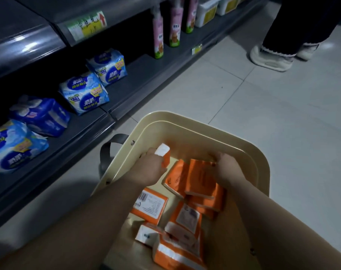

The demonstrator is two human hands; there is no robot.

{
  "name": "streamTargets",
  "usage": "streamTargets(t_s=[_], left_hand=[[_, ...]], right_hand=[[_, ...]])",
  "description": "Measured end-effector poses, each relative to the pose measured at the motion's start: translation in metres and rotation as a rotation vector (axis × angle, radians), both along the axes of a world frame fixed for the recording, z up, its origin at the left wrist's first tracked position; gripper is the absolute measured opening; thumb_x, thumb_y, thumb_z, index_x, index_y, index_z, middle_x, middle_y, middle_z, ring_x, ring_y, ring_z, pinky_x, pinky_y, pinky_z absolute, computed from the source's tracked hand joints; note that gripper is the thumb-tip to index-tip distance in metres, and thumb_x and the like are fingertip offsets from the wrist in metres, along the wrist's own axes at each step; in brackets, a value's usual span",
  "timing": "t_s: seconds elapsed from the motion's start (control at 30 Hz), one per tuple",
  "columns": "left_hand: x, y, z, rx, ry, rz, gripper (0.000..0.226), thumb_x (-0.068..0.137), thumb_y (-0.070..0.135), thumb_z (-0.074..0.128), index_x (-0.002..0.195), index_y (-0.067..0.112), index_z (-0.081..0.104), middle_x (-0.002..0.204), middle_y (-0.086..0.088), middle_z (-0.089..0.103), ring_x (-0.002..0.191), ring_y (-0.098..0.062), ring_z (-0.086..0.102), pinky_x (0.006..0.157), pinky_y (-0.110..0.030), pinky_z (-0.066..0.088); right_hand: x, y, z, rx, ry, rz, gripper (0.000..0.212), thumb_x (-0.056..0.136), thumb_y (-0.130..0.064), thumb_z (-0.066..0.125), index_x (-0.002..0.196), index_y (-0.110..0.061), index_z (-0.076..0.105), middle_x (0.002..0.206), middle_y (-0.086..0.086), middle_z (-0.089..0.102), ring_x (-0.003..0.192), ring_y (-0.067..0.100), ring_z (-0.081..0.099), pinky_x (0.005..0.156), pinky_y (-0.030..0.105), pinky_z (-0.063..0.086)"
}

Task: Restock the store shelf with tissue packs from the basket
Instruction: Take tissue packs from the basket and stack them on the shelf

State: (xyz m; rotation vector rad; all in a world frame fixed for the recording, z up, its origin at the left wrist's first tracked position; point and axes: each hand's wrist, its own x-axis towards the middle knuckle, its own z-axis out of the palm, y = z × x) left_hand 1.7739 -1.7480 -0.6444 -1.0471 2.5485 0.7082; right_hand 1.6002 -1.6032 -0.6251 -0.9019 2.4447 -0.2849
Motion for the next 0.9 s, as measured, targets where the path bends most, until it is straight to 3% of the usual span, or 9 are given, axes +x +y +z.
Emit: streamTargets(t_s=[0.1, 0.17, 0.23, 0.3, 0.37, 0.5, 0.57, 0.7, 0.9], left_hand=[[0.01, -0.001, 0.033, -0.022, 0.234, 0.029, 0.024, 0.09, 0.023, 0.061, 0.113, 0.022, 0.067, 0.116, -0.004, 0.047, 0.098, -0.022, 0.058, 0.089, -0.034, 0.049], [0.019, -0.001, 0.051, -0.017, 0.348, 0.041, 0.017, 0.089, 0.018, 0.062, 0.105, 0.023, 0.067, 0.115, 0.002, 0.049, 0.099, -0.016, 0.056, 0.089, -0.031, 0.047], [0.029, -0.001, 0.067, -0.01, 0.436, 0.052, 0.01, 0.089, 0.015, 0.063, 0.092, 0.024, 0.065, 0.115, 0.007, 0.049, 0.101, -0.01, 0.053, 0.085, -0.023, 0.042], [0.04, -0.003, 0.078, -0.012, 0.474, 0.059, 0.014, 0.088, 0.015, 0.063, 0.084, 0.027, 0.06, 0.113, 0.009, 0.048, 0.101, -0.006, 0.05, 0.082, -0.02, 0.037], [0.05, -0.007, 0.087, -0.017, 0.498, 0.079, 0.016, 0.088, 0.016, 0.062, 0.082, 0.029, 0.057, 0.112, 0.011, 0.047, 0.101, -0.007, 0.05, 0.086, -0.023, 0.039], [0.063, -0.015, 0.1, -0.012, 0.551, 0.103, 0.022, 0.087, 0.016, 0.064, 0.08, 0.034, 0.055, 0.11, 0.012, 0.048, 0.101, -0.004, 0.051, 0.087, -0.019, 0.037], [0.067, -0.017, 0.107, -0.005, 0.576, 0.109, 0.023, 0.086, 0.013, 0.064, 0.081, 0.034, 0.056, 0.11, 0.011, 0.048, 0.1, -0.001, 0.05, 0.087, -0.015, 0.037], [0.077, -0.018, 0.125, -0.041, 0.622, 0.148, 0.024, 0.079, 0.009, 0.061, 0.08, 0.034, 0.061, 0.105, 0.011, 0.051, 0.096, -0.001, 0.053, 0.091, -0.024, 0.043], [0.103, -0.026, 0.148, -0.073, 0.614, 0.183, 0.022, 0.076, 0.011, 0.063, 0.078, 0.033, 0.062, 0.104, 0.012, 0.051, 0.094, 0.0, 0.054, 0.088, -0.017, 0.041]], right_hand=[[0.003, 0.004, -0.004, 0.05, 0.021, -0.077, 0.033, 0.082, -0.027, 0.062, 0.113, -0.016, 0.059, 0.113, 0.01, 0.064, 0.105, 0.032, 0.06, 0.079, 0.034, 0.049], [0.007, 0.004, -0.008, 0.088, 0.019, -0.139, 0.024, 0.083, -0.034, 0.062, 0.096, -0.015, 0.058, 0.098, 0.006, 0.064, 0.097, 0.031, 0.062, 0.072, 0.032, 0.047], [0.012, 0.001, -0.012, 0.116, 0.0, -0.196, 0.029, 0.079, -0.041, 0.066, 0.085, -0.014, 0.055, 0.089, 0.004, 0.061, 0.092, 0.03, 0.063, 0.069, 0.031, 0.048], [0.019, -0.003, -0.021, 0.137, -0.016, -0.216, 0.042, 0.074, -0.045, 0.067, 0.095, -0.01, 0.059, 0.103, 0.01, 0.063, 0.096, 0.03, 0.063, 0.076, 0.034, 0.051], [0.027, -0.007, -0.03, 0.151, -0.041, -0.233, 0.058, 0.075, -0.043, 0.068, 0.115, -0.006, 0.05, 0.119, 0.016, 0.055, 0.107, 0.034, 0.058, 0.086, 0.038, 0.048], [0.037, -0.009, -0.039, 0.142, -0.06, -0.246, 0.067, 0.078, -0.032, 0.07, 0.124, -0.001, 0.031, 0.119, 0.021, 0.057, 0.108, 0.039, 0.058, 0.089, 0.041, 0.049], [0.039, -0.012, -0.034, 0.159, -0.04, -0.181, 0.057, 0.085, -0.033, 0.062, 0.124, 0.0, 0.036, 0.119, 0.02, 0.058, 0.108, 0.038, 0.058, 0.086, 0.039, 0.047], [0.046, -0.013, -0.027, 0.295, 0.027, 0.077, 0.039, 0.091, -0.042, 0.049, 0.106, -0.009, 0.062, 0.114, 0.013, 0.065, 0.105, 0.03, 0.062, 0.081, 0.03, 0.047], [0.064, -0.011, -0.036, 0.374, 0.069, 0.245, 0.036, 0.088, -0.03, 0.055, 0.12, -0.013, 0.059, 0.125, 0.008, 0.061, 0.115, 0.023, 0.059, 0.093, 0.027, 0.045]])
